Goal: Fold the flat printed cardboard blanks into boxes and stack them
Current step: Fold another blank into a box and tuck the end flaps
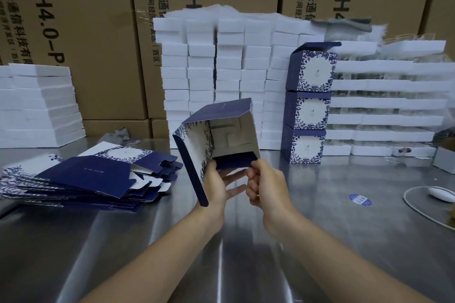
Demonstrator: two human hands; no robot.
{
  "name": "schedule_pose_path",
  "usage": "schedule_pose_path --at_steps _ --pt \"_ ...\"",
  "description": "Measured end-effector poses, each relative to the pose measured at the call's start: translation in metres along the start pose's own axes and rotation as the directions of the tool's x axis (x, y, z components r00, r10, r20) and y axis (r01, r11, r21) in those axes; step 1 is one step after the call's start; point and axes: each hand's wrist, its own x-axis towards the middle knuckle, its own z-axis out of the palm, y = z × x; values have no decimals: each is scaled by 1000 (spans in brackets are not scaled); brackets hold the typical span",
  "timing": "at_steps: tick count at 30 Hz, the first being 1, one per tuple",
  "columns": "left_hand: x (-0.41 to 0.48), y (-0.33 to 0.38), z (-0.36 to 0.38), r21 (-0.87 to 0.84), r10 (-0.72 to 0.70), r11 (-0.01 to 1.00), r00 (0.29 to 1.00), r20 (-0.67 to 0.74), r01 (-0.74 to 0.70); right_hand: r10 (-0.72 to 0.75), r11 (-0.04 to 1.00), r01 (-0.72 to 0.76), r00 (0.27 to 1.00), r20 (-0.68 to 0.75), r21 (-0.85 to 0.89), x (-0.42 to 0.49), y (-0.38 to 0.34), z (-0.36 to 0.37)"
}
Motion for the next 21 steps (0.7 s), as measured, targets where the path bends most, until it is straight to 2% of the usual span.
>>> schedule_pose_path --at_steps 4,11,17,21 --pt "-2 -3 1 3 15 1000 999 38 -15 12 1000 -10 996 89 -24 -1 1 2" --pt "-7 -4 3 106 39 993 993 116 -51 4 1000 -2 997 77 -18 -3 -1 2" --pt "-8 0 2 197 -52 980 987 155 20 15 998 -8 993 118 -64 -4 0 6" --pt "-4 -2 0 202 -123 975 981 151 91 41 993 -18 978 206 -112 -2 -1 3"
